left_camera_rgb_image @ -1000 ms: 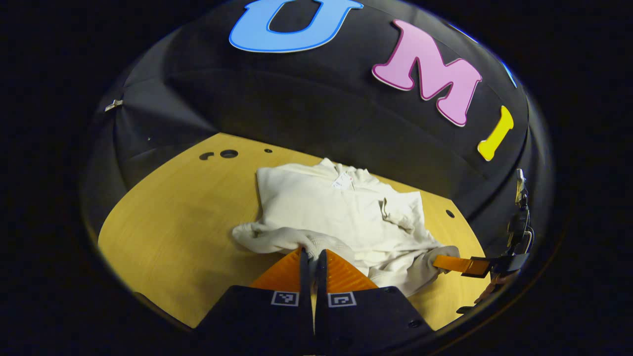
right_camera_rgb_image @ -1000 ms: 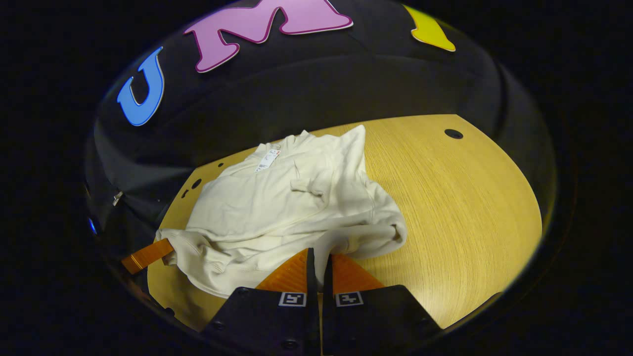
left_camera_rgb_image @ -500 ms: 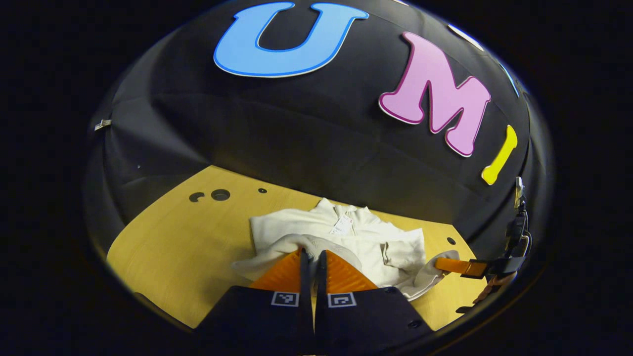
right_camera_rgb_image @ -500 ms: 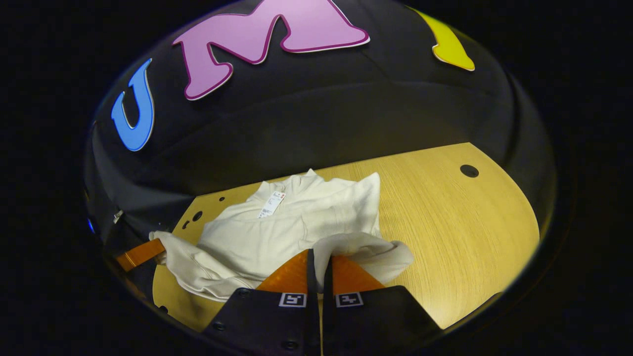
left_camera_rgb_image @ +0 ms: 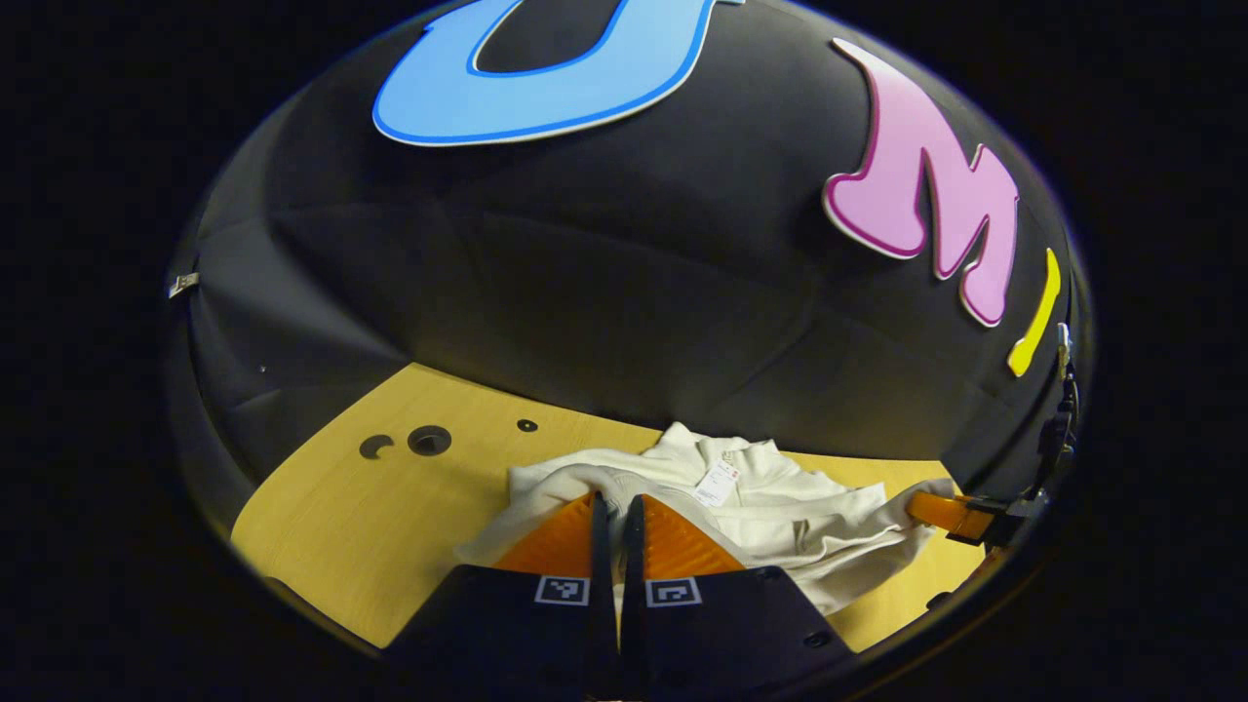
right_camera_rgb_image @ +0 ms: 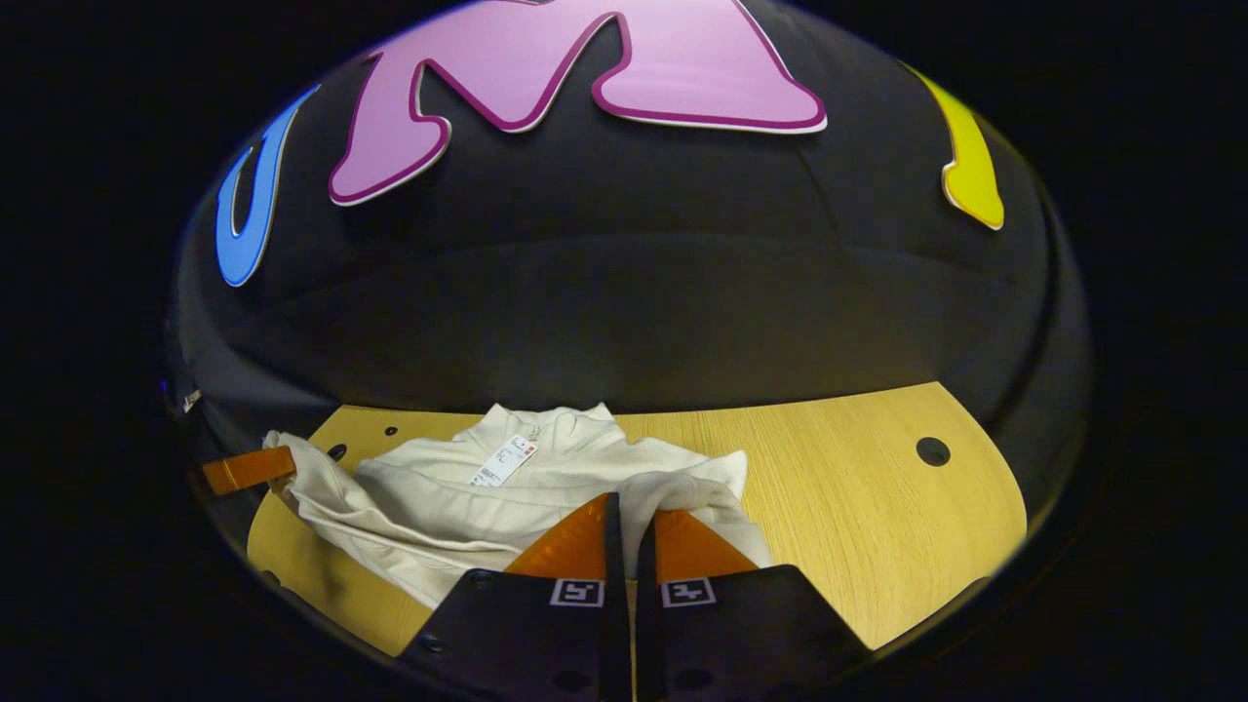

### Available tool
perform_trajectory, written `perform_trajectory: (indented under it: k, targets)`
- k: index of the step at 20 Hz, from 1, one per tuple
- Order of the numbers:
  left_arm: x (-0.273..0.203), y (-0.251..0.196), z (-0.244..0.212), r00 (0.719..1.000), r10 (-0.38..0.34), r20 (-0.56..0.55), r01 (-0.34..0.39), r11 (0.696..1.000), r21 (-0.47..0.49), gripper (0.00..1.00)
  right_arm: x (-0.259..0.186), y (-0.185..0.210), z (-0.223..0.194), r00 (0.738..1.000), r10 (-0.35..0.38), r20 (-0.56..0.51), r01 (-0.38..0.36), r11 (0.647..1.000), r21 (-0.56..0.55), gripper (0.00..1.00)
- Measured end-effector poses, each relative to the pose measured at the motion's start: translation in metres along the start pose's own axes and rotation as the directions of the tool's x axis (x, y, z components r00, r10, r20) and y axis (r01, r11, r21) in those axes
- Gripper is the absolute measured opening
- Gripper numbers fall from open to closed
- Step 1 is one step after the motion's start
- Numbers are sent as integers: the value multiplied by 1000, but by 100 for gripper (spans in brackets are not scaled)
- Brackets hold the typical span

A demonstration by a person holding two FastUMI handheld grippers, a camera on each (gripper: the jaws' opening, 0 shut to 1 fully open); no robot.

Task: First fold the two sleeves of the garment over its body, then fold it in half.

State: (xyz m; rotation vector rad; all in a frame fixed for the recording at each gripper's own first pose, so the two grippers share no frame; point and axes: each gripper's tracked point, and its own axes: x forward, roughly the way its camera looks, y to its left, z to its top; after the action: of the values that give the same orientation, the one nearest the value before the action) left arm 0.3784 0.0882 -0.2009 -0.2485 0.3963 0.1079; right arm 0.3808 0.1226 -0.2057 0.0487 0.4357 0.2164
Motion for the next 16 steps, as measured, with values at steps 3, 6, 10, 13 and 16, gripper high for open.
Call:
perform_trajectory:
  k: [3, 6, 10, 13, 16]
  targets:
    - [29, 10, -3, 999, 35, -19, -34, 999, 21, 6, 26, 0, 3, 1000, -14, 20, 14, 1000, -7, 7]
    - [61, 17, -5, 999, 38, -35, -35, 997, 65, 7, 49, 3, 12, 998, -15, 57, 19, 996, -81, 6]
    - [92, 21, 3, 999, 53, 8, -54, 992, 110, 7, 75, 8, 15, 996, -24, 87, 35, 990, -135, 6]
    - [110, 31, -1, 995, 98, 25, -101, 969, 224, 9, 83, 14, 8, 996, -15, 84, 26, 992, -120, 11]
    - [107, 33, -5, 993, 121, 5, -118, 949, 291, 19, 82, 20, -7, 999, 3, 42, 3, 991, -131, 44]
